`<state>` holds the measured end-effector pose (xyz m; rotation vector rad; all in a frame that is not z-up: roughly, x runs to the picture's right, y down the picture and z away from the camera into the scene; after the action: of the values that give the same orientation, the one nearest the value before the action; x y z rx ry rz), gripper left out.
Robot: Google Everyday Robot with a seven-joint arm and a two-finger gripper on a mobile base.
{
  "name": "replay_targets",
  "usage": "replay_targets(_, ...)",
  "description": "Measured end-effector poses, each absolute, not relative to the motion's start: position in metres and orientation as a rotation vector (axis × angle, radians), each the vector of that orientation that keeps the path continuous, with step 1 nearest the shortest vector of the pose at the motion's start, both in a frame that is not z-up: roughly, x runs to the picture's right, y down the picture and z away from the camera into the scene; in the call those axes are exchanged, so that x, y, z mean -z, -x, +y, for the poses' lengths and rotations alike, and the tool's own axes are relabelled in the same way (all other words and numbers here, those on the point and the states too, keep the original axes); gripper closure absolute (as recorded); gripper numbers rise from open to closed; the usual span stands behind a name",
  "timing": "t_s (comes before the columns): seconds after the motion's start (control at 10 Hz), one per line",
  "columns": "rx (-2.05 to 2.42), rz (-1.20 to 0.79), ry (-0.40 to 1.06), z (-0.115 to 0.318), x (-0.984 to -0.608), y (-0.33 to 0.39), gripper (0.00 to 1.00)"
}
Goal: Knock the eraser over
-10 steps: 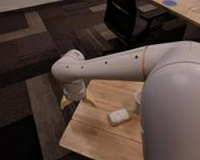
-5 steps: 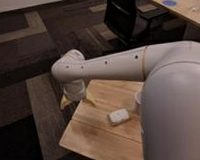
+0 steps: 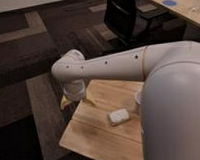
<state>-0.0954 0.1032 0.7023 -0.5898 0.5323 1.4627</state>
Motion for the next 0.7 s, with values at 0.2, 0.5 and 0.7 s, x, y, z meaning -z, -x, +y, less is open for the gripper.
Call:
replay_targets(0.2,-1.528,0.537,0.59,0.108,-0.7,0.071,0.2)
replay_targets(0.5,-1.594,0.554,0.594,0.126,-0.692,0.007,0.2)
replay_targets(0.7,-1.626,0.566,0.59,0.133,-0.688,-0.02,0.2)
